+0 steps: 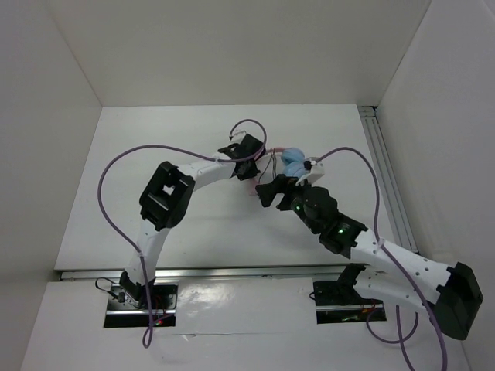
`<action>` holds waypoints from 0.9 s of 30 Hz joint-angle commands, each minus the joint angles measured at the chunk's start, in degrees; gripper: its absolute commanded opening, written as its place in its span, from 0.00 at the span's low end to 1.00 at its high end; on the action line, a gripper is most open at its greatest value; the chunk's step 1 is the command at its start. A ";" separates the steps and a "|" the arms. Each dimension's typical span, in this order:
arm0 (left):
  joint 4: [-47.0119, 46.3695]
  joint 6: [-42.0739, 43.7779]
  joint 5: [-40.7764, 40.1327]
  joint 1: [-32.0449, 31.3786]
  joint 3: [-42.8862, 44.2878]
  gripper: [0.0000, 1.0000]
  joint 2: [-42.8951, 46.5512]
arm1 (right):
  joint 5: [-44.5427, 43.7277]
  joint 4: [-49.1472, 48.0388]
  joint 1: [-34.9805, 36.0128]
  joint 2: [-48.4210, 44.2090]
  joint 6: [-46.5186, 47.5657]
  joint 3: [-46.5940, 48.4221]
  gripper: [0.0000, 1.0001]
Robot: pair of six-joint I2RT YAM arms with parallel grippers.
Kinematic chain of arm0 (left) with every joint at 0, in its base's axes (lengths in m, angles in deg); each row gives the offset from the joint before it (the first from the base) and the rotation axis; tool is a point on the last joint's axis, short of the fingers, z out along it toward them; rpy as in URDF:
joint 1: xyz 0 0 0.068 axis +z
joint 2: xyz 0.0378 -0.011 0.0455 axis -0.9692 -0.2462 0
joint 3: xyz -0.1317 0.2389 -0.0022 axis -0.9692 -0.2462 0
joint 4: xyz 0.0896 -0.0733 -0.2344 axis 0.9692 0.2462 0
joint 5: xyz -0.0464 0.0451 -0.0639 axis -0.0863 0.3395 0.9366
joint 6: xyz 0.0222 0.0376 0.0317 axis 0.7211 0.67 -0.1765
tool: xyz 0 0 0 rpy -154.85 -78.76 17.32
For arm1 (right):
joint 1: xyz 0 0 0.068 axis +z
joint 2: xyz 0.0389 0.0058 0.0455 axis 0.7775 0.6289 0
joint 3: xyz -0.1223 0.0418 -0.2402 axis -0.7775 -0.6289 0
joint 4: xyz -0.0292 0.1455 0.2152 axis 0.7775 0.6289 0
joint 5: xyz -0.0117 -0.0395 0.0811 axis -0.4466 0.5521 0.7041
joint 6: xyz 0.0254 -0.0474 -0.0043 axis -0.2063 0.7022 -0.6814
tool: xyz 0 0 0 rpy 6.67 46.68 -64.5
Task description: Wrap the headphones
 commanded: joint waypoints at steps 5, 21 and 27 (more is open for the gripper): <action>3.91 -2.58 3.84 -4.19 11.69 0.00 -11.89 | -17.98 26.14 0.26 -6.08 -1.25 7.64 1.00; 11.91 -4.52 1.12 -6.31 33.43 0.20 -23.51 | -16.05 33.45 0.26 -13.45 -1.25 10.20 1.00; 11.91 -2.32 0.50 -5.17 30.79 0.46 -19.65 | -14.12 32.32 0.26 -13.46 -1.78 9.67 1.00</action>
